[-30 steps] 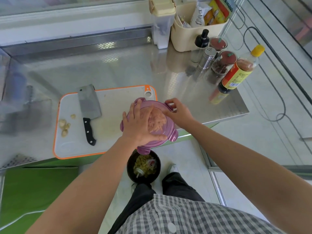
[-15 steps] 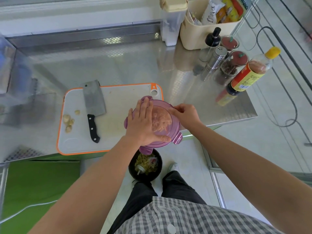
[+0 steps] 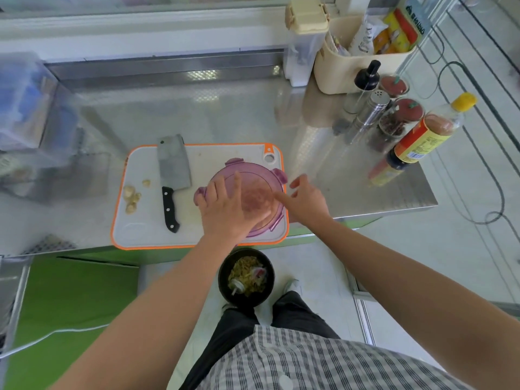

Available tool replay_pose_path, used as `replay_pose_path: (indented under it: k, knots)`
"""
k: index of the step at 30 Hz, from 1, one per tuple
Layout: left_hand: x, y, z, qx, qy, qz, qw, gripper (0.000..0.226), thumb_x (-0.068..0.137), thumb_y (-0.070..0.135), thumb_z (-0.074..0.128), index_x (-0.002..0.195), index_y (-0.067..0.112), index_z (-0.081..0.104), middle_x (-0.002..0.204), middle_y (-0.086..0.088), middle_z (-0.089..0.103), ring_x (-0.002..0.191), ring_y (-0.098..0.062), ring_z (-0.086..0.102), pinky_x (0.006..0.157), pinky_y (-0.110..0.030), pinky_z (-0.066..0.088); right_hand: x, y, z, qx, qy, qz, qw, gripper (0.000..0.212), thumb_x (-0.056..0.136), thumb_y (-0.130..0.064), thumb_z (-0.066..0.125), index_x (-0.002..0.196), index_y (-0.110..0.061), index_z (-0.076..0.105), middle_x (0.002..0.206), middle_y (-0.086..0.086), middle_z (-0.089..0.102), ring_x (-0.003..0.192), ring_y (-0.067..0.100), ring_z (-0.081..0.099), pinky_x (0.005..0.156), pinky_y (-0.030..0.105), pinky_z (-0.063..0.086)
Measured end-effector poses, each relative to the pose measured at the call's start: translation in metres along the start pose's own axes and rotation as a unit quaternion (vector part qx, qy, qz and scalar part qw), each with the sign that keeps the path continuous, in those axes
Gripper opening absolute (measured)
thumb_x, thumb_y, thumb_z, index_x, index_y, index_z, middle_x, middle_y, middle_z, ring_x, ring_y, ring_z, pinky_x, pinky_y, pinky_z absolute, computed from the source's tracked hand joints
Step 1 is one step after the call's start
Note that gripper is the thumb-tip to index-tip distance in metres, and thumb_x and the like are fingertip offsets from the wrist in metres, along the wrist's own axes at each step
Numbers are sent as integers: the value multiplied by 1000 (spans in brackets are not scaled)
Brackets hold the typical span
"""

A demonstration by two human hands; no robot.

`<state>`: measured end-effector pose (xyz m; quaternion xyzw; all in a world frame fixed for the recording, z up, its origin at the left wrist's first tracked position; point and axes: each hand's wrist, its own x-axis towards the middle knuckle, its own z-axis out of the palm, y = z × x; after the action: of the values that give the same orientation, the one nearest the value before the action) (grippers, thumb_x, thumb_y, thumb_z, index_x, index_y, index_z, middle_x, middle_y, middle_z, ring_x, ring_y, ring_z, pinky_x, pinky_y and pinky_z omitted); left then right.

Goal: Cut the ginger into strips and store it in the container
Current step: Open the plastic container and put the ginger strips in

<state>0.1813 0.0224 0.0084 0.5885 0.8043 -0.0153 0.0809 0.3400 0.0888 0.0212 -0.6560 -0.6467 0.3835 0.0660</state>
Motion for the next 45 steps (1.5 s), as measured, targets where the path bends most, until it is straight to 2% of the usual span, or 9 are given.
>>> replay_pose_path:
  k: [4, 14, 19, 22, 26, 30, 38, 41, 45]
  knots:
    - [-5, -2, 3, -13, -22, 5, 1000, 103, 73, 88, 28, 153, 29, 2, 158, -6, 9, 144, -25, 7, 114, -48, 3, 12, -12, 10, 24, 42, -70, 996, 47, 82, -41, 68, 117, -11, 58, 110, 4, 64, 97, 24, 60, 77, 28, 41]
    - [2, -13, 5, -30, -45, 29, 998, 100, 74, 84, 38, 152, 33, 2, 161, -1, -2, 146, -24, -1, 116, -46, -1, 21, -8, 17, 79, 39, -23, 996, 33, 75, -41, 76, 76, -9, 67, 69, 2, 61, 67, 20, 58, 64, 28, 45]
    - [12, -27, -8, -73, -23, 129, 989, 63, 82, 60, 51, 139, 34, 38, 160, 7, 14, 148, -16, 0, 117, -46, -4, 11, -3, 8, -17, -56, 14, 998, 55, 81, -58, 61, 54, -11, 62, 53, 2, 63, 56, 21, 64, 63, 27, 53]
    - [7, -25, -6, -93, -12, 127, 987, 46, 86, 54, 55, 130, 43, 47, 159, 1, 9, 146, -25, 1, 115, -51, 4, 13, -6, 7, 4, 47, -37, 998, 40, 80, -58, 63, 79, -18, 60, 75, -3, 61, 71, 19, 60, 69, 32, 49]
    - [-6, -14, 2, -71, -22, 36, 997, 83, 81, 73, 46, 149, 34, 20, 158, -14, 3, 145, -30, 3, 114, -52, 6, 17, -18, 19, 26, 7, -113, 993, 49, 80, -44, 72, 117, -15, 60, 107, 0, 60, 87, 17, 60, 81, 31, 48]
    - [-8, -18, 10, -29, -58, 22, 998, 108, 79, 80, 37, 152, 16, -9, 160, -9, -12, 147, -26, -11, 116, -48, -4, 18, -19, 30, 81, 20, -70, 994, 31, 79, -33, 75, 96, -8, 68, 83, 1, 65, 77, 15, 58, 72, 29, 46]
    - [-5, -29, 10, -37, -59, 56, 996, 108, 76, 80, 41, 153, 20, -7, 160, -5, -14, 147, -22, -14, 117, -44, -9, 18, -20, 30, 152, 4, -25, 988, 22, 82, -27, 74, 87, -6, 71, 67, 0, 61, 67, 14, 55, 64, 27, 44]
    - [-1, -39, 7, -57, -44, 73, 995, 92, 77, 81, 27, 153, 32, 6, 161, 0, -9, 147, -21, -14, 115, -43, -12, 13, -16, 29, 118, -2, -8, 993, 30, 81, -34, 72, 74, -5, 69, 67, 5, 66, 62, 16, 56, 62, 29, 47]
    - [1, -39, -1, -77, -28, 52, 995, 50, 92, 55, 42, 140, 49, 31, 158, -11, 2, 144, -31, 0, 113, -51, 4, 8, -14, 18, -32, -58, -18, 998, 45, 80, -46, 64, 67, -4, 69, 65, 8, 69, 58, 21, 60, 67, 33, 57]
